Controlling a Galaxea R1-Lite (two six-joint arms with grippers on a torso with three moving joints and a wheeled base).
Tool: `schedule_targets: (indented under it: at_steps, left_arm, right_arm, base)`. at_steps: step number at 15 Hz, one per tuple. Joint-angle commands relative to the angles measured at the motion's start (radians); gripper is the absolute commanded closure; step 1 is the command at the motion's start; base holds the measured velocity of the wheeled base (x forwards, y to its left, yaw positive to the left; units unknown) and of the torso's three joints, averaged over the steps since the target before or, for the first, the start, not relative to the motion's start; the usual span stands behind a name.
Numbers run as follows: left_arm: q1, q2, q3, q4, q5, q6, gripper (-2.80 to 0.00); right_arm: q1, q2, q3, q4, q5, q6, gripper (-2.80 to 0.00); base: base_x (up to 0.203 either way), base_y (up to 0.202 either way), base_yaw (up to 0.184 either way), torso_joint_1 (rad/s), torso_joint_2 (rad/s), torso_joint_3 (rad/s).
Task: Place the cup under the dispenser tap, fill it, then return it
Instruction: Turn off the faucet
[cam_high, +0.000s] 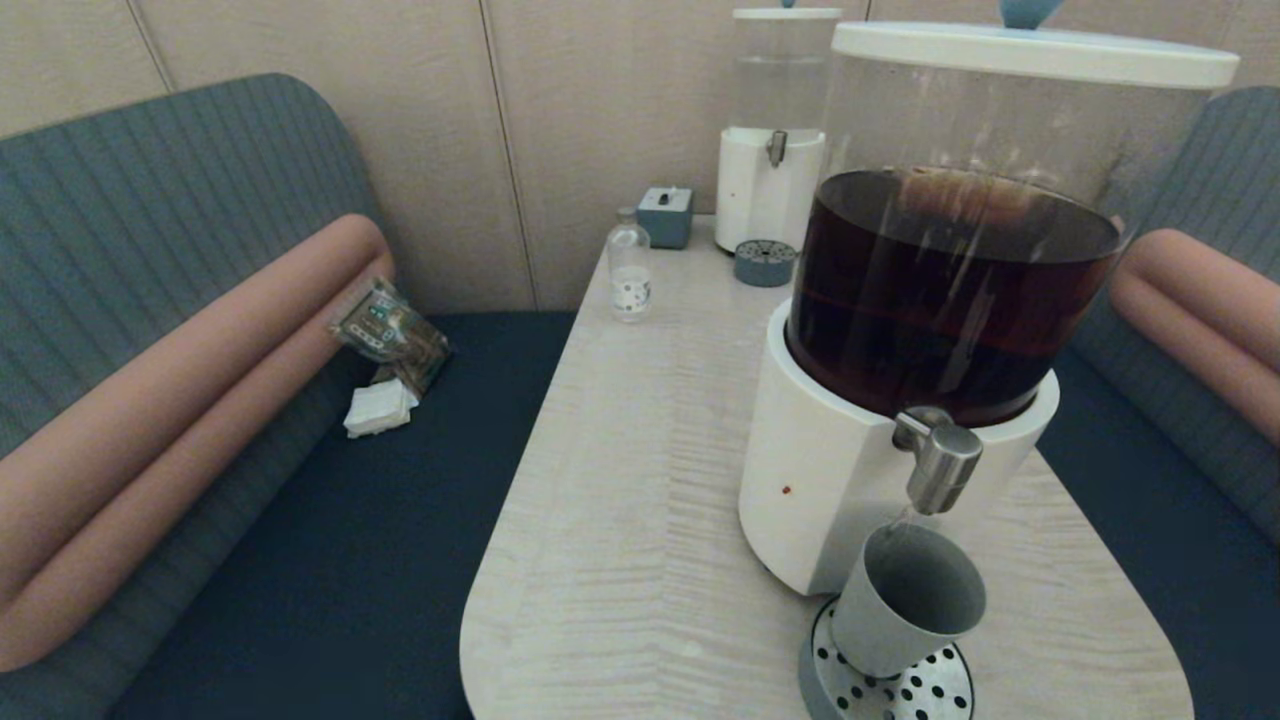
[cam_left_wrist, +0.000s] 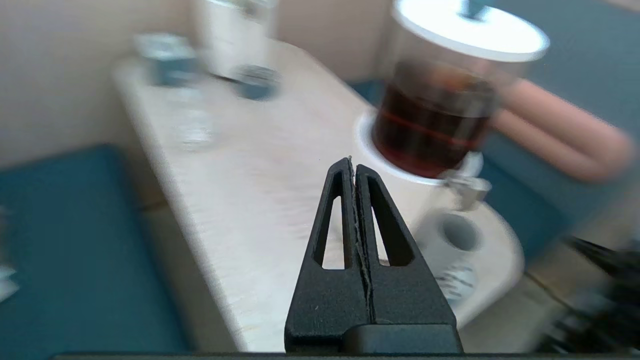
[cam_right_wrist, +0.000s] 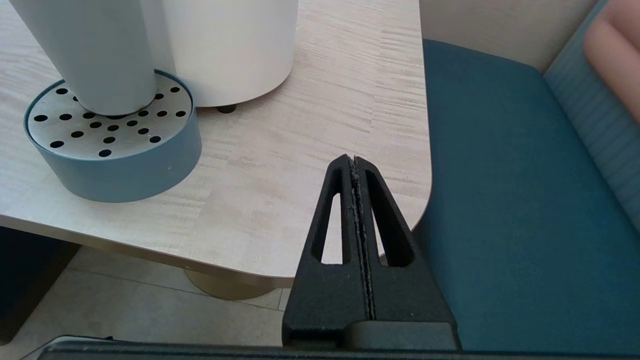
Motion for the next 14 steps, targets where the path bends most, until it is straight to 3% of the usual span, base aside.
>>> schedule_targets:
  at_steps: [1,5,8,9,11,13,14]
  left_arm:
    - [-0.083,0.175,-0.07,0.002,-0.017,-0.001,0.0]
    - [-0.21,0.426,-0.302,0.018,-0.12,0.009,0.0]
    - [-0.398,0.569,-0.361,0.042,-0.088,0.074,0.0]
    - [-0.448,0.616,-0.364,0.048,-0.016,0.114,0.0]
    - [-0.489,0.681,-0.367,0.094,0.107,0.308,0.0]
    - [-0.504,0.706,-0.368,0.227,0.221,0.56,0.0]
    - [-0.525,0.711,-0.367,0.279,0.31,0.627,0.0]
  right_arm:
    - [0.0,-0.003,0.009,0.0,0.001,-0.001,0.0]
    - [0.0,-0.003,0.009,0.0,0.001,-0.001,0.0]
    - [0.0,-0.003,0.009,0.0,0.001,-0.001,0.0]
    - [0.0,-0.004,0.009,0.0,0.001,-0.001,0.0]
    - [0.0,-0.004,0.009,0.0,0.001,-0.001,0.0]
    - [0.0,-0.003,0.009,0.0,0.001,-0.001,0.0]
    - [0.0,-0.003,0.009,0.0,0.001,-0.001,0.0]
  base:
    - [0.0,0.0,0.0,0.0,0.0,0.0]
    - [0.0,0.0,0.0,0.0,0.0,0.0]
    - [0.0,0.0,0.0,0.0,0.0,0.0]
    - [0.0,0.0,0.0,0.0,0.0,0.0]
    - [0.0,0.0,0.0,0.0,0.0,0.0]
    - [0.0,0.0,0.0,0.0,0.0,0.0]
    - [0.0,0.0,0.0,0.0,0.0,0.0]
